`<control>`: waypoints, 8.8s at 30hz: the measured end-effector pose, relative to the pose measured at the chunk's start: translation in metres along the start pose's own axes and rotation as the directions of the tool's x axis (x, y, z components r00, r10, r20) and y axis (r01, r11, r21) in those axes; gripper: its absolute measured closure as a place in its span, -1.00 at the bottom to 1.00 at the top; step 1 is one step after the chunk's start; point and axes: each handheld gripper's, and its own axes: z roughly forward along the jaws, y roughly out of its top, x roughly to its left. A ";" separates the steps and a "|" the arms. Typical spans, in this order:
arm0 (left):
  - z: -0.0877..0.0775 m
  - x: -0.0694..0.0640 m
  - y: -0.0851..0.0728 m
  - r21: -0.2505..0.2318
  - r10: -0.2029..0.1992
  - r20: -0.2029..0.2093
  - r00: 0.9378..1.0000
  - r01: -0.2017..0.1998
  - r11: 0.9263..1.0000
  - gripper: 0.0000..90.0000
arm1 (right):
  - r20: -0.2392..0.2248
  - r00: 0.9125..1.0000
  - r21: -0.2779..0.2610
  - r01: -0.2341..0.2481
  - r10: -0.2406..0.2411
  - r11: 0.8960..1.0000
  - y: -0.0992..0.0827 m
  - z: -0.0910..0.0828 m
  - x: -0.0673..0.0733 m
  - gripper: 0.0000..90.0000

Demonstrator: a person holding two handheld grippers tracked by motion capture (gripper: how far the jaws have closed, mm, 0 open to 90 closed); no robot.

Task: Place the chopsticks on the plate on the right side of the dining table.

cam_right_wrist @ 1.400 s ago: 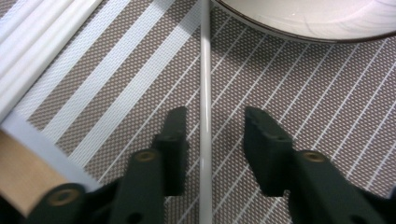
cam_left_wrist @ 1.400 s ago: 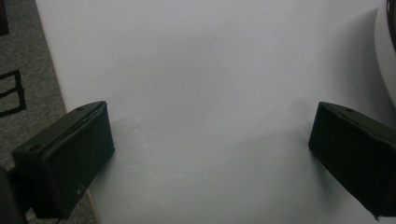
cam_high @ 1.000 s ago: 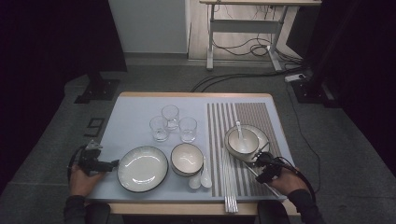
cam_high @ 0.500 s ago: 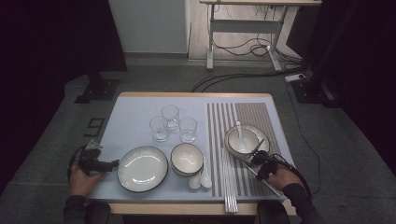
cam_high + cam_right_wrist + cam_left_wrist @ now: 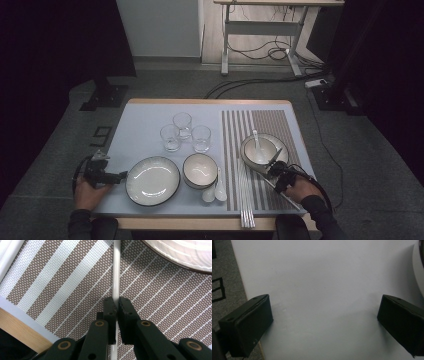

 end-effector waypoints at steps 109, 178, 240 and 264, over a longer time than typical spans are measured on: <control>0.000 0.000 0.000 -0.001 -0.001 0.000 1.000 0.001 1.000 -1.00 | -0.001 0.995 -0.023 -0.100 0.100 0.995 0.056 -0.026 -0.087 0.88; 0.000 0.000 0.000 0.000 0.001 -0.002 1.000 -0.001 1.000 -1.00 | -0.039 0.953 -0.140 -0.302 0.300 0.943 -0.055 -0.028 -0.082 0.09; 0.000 0.000 0.000 0.000 0.001 -0.001 1.000 -0.001 1.000 -1.00 | -0.032 0.944 -0.149 -0.329 0.328 0.933 -0.045 -0.021 -0.112 0.37; 0.000 0.000 0.000 0.000 0.001 -0.001 1.000 -0.001 1.000 -1.00 | -0.046 0.943 -0.155 -0.333 0.330 0.930 -0.039 -0.019 -0.114 0.32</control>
